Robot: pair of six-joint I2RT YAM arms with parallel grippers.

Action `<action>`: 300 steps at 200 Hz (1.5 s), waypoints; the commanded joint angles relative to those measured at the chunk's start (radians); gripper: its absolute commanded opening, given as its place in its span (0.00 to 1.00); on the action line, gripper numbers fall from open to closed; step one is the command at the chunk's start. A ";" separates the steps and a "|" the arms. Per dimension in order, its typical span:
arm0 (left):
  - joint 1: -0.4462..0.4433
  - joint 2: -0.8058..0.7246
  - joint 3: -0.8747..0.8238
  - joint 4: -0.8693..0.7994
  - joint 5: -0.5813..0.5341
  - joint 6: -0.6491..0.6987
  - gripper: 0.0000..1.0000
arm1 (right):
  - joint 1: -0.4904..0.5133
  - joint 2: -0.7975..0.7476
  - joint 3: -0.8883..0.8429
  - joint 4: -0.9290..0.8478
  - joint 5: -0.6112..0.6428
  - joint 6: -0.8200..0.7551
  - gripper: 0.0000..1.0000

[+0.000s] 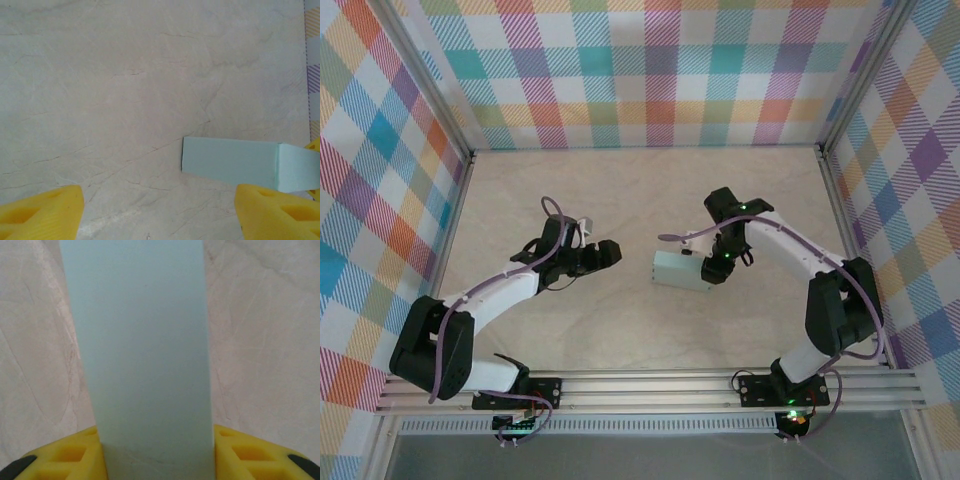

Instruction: Fold the paper box

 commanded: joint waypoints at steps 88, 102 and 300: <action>0.025 -0.064 -0.019 -0.013 0.003 0.025 0.81 | 0.155 0.064 -0.100 0.815 0.412 -0.077 0.39; 0.025 -0.081 -0.027 -0.025 -0.007 0.030 0.81 | 0.184 0.133 -0.091 0.920 0.489 -0.140 0.40; 0.059 -0.243 -0.057 -0.029 -0.348 0.162 1.00 | 0.147 -0.052 -0.295 1.077 0.168 0.254 1.00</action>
